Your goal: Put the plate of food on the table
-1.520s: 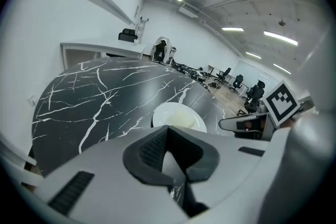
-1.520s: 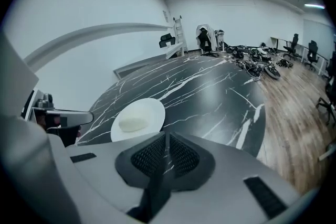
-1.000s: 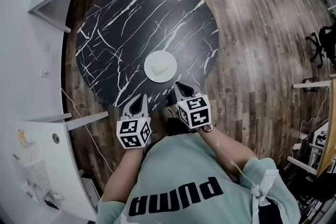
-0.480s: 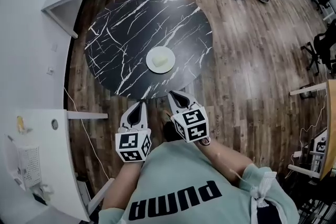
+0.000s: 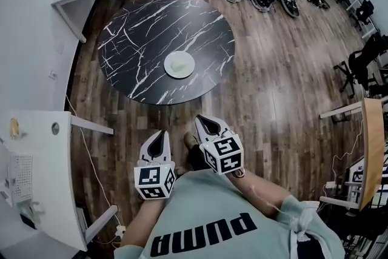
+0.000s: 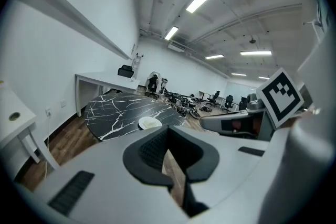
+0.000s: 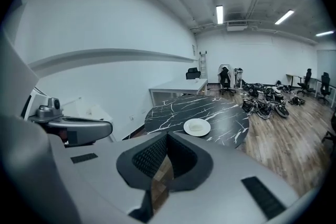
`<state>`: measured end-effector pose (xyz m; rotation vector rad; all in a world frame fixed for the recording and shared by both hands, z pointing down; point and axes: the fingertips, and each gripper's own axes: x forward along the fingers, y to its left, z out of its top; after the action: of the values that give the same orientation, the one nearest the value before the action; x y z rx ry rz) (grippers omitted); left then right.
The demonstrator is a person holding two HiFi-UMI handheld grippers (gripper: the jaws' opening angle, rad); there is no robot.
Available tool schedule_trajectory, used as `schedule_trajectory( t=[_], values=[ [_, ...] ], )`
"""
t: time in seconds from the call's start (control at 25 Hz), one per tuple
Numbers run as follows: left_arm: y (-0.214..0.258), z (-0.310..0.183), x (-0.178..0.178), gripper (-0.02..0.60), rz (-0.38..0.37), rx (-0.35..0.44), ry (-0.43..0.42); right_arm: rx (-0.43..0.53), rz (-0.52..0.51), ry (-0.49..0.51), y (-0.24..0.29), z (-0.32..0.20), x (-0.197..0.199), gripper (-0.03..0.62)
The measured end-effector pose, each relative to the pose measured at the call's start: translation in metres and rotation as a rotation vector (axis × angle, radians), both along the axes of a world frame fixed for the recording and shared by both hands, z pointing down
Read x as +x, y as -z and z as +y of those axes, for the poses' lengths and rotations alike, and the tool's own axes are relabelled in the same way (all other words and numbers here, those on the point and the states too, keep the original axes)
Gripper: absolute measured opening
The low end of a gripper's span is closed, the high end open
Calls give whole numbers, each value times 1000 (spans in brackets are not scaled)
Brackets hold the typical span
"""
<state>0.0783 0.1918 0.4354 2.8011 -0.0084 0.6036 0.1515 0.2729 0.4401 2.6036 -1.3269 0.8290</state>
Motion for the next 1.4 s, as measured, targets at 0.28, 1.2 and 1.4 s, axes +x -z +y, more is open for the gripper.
schedule_trajectory(
  t=[0.28,1.2,1.4],
  values=[
    [14,10,-12,6,26,29,47,20,54,71,22,4,-10,10],
    [54,164,32,6,47,204,245,128,147,330,58,153,36,10],
    [43,190,35,6,39,226,272,157,159,387,49,168,36,9]
  ],
)
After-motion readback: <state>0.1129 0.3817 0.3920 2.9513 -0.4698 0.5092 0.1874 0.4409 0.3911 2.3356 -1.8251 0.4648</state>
